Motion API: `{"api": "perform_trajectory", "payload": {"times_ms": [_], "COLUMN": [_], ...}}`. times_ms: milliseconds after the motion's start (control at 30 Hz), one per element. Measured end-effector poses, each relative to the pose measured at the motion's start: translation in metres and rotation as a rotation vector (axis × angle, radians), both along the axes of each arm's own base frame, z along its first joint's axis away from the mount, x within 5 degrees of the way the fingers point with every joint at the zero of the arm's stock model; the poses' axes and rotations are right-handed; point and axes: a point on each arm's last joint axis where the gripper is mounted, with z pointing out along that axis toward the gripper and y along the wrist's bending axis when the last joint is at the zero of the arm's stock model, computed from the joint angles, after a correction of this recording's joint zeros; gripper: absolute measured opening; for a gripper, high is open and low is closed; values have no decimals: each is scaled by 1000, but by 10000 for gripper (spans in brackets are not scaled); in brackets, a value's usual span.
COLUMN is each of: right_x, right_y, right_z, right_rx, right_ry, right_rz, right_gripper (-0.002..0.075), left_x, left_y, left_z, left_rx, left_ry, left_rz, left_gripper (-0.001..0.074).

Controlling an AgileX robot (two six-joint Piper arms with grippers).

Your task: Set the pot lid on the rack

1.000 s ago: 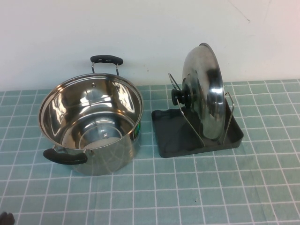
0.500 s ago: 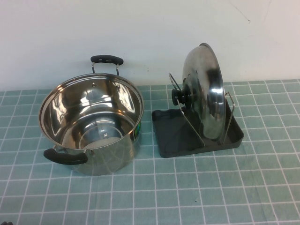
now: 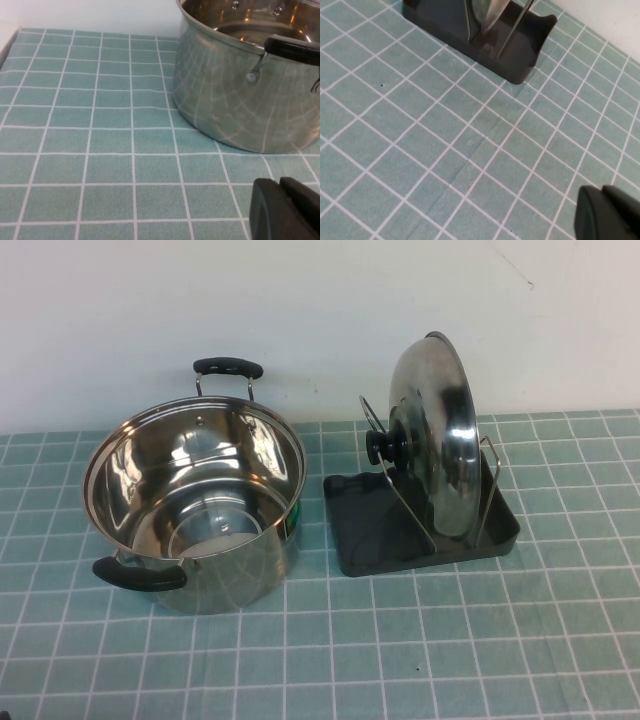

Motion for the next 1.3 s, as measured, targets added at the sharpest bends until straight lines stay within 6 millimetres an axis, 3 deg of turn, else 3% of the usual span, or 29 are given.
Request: {"api": "perform_trajectory", "payload": {"times_ms": [967, 1200, 1300], "right_x": [-2, -12, -15], "right_y": [-2, -16, -22], "right_z": [2, -3, -22], "right_rx": [-17, 44, 27], "right_ry": [-40, -272, -352], "right_rz": [-7, -236, -340], "right_gripper": [-1, -1, -1], "left_x": [0, 0, 0], "left_y": [0, 0, 0], "left_z": [0, 0, 0], "left_rx": [43, 43, 43], "left_ry": [-4, -4, -4], "left_rz": [-10, -10, -10], "left_gripper": [-2, -2, -2]}}
